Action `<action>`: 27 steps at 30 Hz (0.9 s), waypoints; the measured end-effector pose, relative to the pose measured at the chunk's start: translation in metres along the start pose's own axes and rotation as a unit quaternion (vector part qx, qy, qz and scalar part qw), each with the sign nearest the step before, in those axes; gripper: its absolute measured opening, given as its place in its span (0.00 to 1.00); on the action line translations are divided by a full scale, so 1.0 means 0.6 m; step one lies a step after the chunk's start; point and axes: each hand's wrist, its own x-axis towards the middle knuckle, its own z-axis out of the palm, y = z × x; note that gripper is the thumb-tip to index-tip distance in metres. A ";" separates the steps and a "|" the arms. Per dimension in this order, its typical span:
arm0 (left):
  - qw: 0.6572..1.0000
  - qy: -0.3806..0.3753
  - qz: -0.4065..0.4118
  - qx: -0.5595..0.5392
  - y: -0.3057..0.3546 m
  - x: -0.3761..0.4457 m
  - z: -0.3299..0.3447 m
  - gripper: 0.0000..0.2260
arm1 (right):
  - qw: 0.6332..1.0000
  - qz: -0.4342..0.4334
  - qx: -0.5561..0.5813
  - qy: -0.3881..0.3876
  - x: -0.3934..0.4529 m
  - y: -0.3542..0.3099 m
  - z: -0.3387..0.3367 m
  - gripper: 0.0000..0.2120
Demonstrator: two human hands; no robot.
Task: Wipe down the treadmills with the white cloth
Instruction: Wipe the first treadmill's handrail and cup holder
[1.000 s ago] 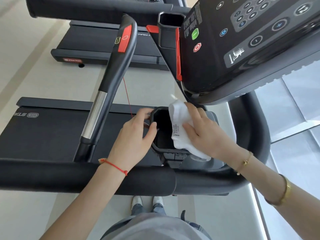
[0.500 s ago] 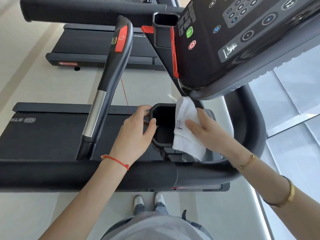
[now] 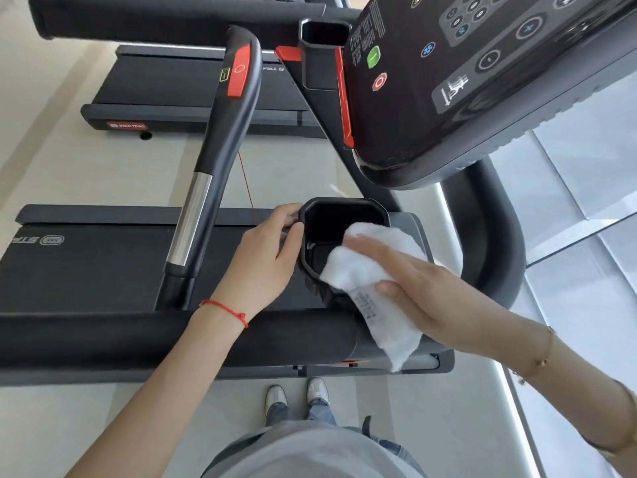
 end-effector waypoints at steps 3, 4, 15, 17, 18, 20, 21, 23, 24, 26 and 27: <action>1.000 -0.006 -0.001 -0.007 -0.003 -0.002 -0.001 0.16 | 0.992 -0.052 -0.101 -0.048 0.049 -0.017 0.014 0.19; 1.000 -0.006 -0.001 -0.008 -0.004 -0.002 -0.002 0.17 | 0.987 -0.054 -0.136 -0.062 0.066 -0.022 0.021 0.19; 1.000 0.007 -0.002 0.018 -0.011 0.000 0.001 0.16 | 0.956 -0.081 -0.268 -0.086 0.040 0.016 -0.026 0.22; 1.000 0.011 0.001 0.021 -0.008 0.000 0.002 0.16 | 0.959 -0.063 -0.265 -0.082 0.058 0.005 -0.012 0.23; 1.000 0.012 0.002 0.020 -0.007 0.000 0.002 0.16 | 0.960 -0.055 -0.264 -0.080 0.069 -0.003 0.002 0.23; 1.000 0.012 0.006 0.020 -0.005 0.000 0.002 0.16 | 0.960 -0.043 -0.269 -0.069 0.089 -0.014 0.026 0.22; 1.000 0.012 0.009 0.020 -0.005 0.000 0.002 0.16 | 0.961 -0.035 -0.268 -0.061 0.094 -0.017 0.033 0.22; 1.000 0.011 0.008 0.016 -0.007 0.001 0.000 0.16 | 0.959 -0.034 -0.279 -0.039 0.090 -0.015 0.038 0.23; 1.000 0.010 0.005 0.012 -0.007 0.001 0.000 0.16 | 0.959 -0.035 -0.281 -0.031 0.083 -0.011 0.036 0.24; 1.000 0.010 0.001 0.012 -0.007 0.001 -0.001 0.15 | 0.966 -0.029 -0.256 -0.028 0.065 -0.007 0.023 0.25; 1.000 0.011 0.002 0.014 -0.006 0.001 -0.001 0.15 | 0.970 -0.025 -0.238 -0.029 0.056 -0.007 0.016 0.25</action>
